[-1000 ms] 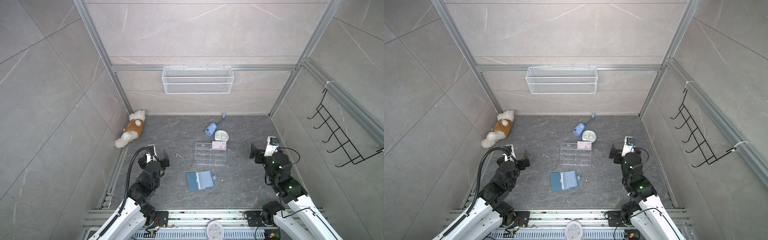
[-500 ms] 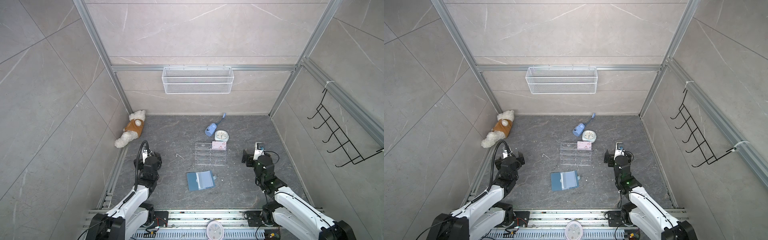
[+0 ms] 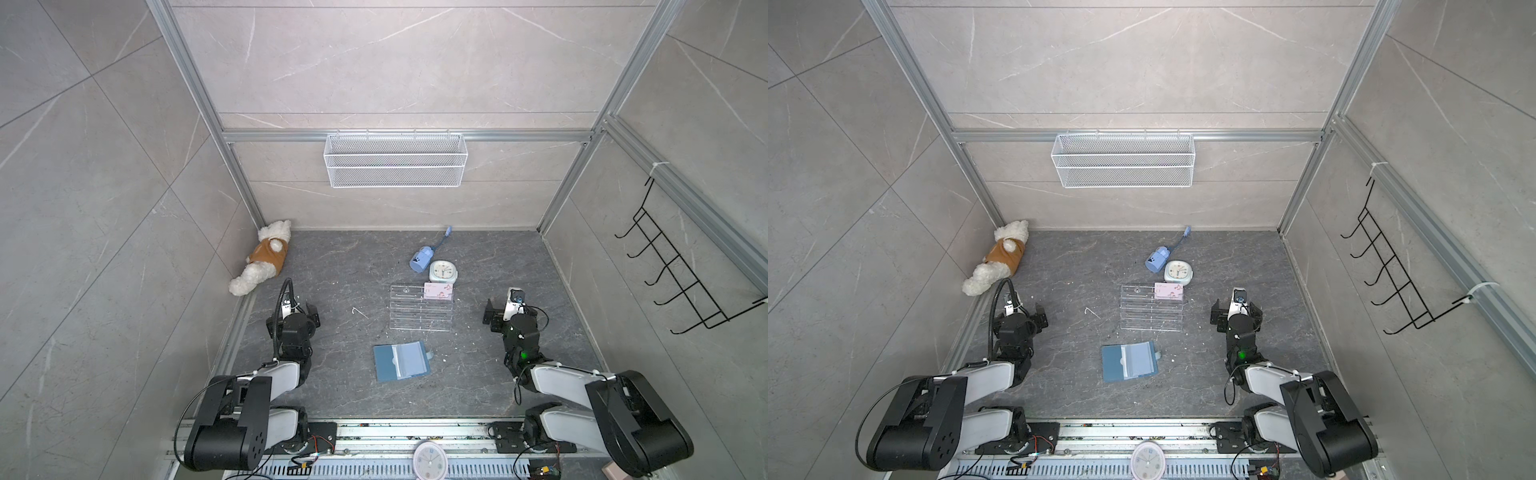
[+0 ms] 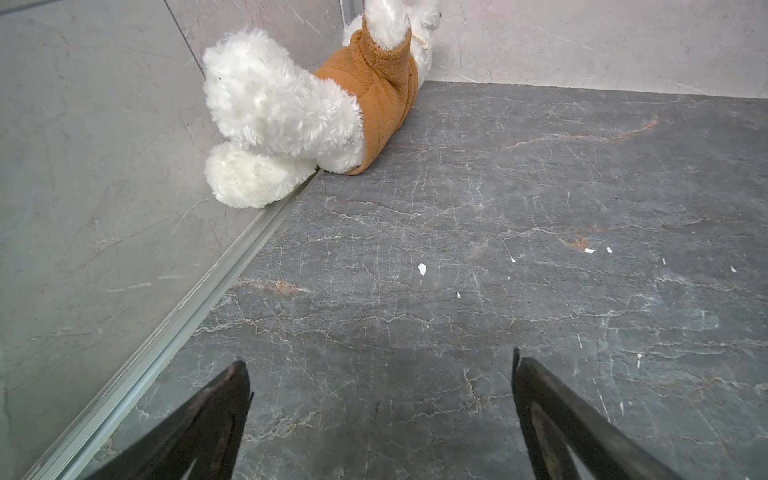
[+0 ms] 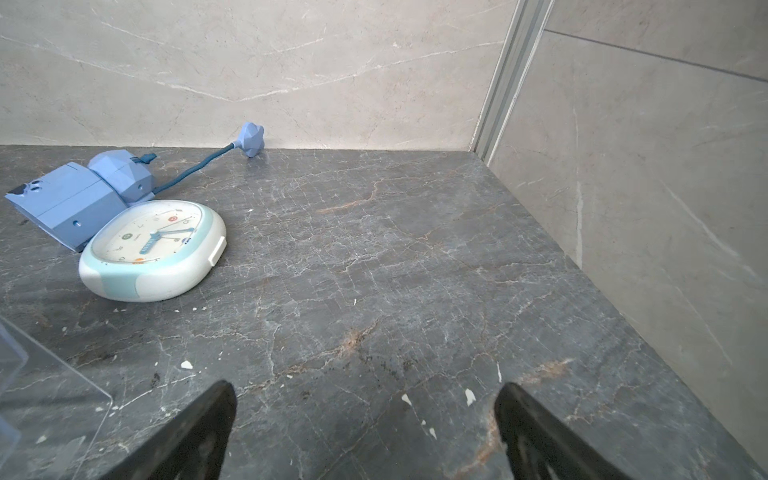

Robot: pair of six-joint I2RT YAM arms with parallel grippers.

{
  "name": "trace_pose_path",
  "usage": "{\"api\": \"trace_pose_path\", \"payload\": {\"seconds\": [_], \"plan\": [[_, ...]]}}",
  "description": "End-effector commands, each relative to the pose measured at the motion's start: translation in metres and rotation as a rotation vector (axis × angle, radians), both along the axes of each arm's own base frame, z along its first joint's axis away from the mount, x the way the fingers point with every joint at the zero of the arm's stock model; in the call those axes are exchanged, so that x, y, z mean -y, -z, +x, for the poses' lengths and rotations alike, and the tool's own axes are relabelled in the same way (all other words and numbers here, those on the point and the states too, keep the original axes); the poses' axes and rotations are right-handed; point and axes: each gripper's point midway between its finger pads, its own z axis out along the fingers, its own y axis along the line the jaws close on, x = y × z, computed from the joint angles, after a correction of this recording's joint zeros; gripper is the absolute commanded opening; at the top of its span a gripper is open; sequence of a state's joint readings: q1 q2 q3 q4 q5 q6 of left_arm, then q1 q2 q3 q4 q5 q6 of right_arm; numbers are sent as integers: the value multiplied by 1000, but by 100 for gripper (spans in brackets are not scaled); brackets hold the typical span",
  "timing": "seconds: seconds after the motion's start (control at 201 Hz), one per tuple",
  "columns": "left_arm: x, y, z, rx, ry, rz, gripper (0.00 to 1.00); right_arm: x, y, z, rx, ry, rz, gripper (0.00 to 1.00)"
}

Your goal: Take the credit cards out of the card holder

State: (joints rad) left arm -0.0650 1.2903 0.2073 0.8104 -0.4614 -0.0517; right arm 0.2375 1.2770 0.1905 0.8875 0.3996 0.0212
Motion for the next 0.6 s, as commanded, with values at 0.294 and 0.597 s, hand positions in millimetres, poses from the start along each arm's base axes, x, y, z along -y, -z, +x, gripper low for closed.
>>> {"api": "trace_pose_path", "payload": {"seconds": [0.294, 0.597], "plan": [[23, -5, 33, 63, 161, -4, 100, 27, -1, 8, 163, 8, 115, 100], [27, 5, 44, 5, 194, -10, 100, 36, 4, 18, 121, 9, 162, 100]]}}
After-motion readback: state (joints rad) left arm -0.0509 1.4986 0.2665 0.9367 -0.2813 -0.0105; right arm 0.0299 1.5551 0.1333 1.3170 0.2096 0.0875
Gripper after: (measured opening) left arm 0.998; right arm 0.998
